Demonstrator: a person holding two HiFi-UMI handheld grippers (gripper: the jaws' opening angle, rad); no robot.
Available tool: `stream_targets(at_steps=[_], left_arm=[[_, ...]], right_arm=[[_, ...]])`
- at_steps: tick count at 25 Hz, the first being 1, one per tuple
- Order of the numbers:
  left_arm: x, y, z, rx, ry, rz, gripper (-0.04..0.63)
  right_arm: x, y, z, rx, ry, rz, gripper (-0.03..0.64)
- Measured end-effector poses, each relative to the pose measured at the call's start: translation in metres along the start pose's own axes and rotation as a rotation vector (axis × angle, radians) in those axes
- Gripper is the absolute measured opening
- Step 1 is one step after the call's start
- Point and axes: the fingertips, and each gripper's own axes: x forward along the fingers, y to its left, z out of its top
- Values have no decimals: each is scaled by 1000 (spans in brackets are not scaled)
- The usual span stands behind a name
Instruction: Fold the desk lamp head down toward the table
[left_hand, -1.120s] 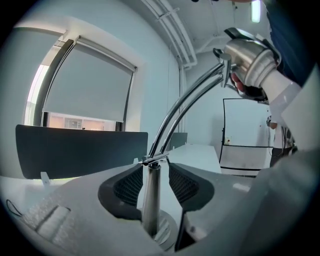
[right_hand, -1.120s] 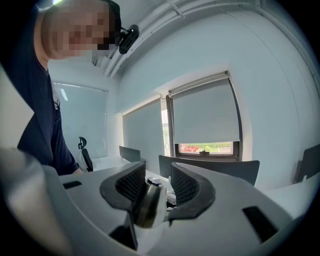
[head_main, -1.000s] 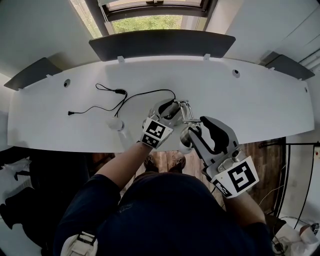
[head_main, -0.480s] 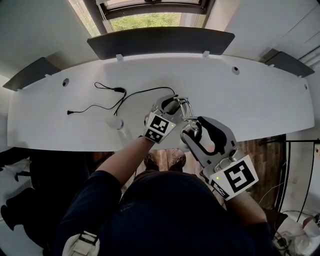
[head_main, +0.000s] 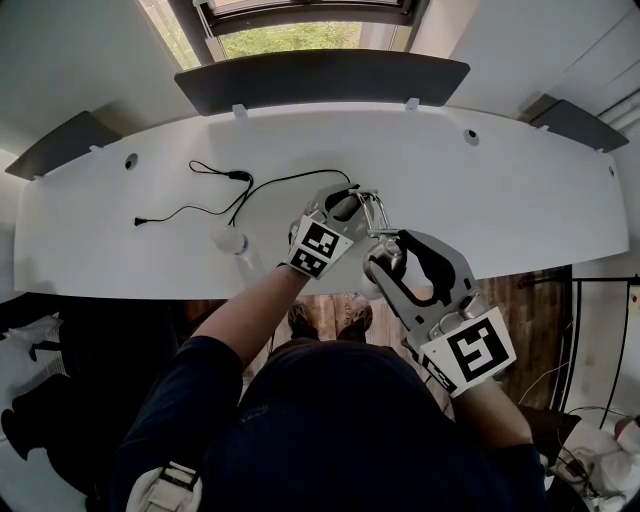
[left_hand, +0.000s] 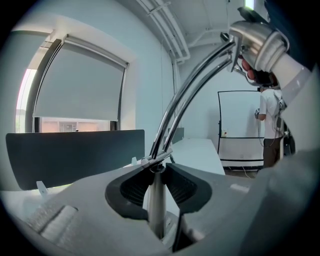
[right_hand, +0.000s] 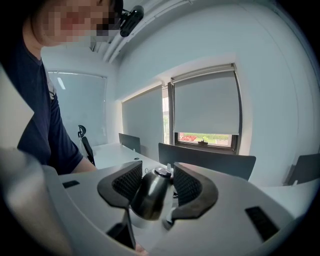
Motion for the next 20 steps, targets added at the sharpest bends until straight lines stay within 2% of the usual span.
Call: stream_targets(at_steps=[14,20], left_arm=[[-4,1,-3,-28,-14,-31,106],[-2,2,-2,-15,-19,-52,106]], right_arm=[[-9,27,-36,-125,16,-16,193],[-11,35,-64,-190,74,-19,193]])
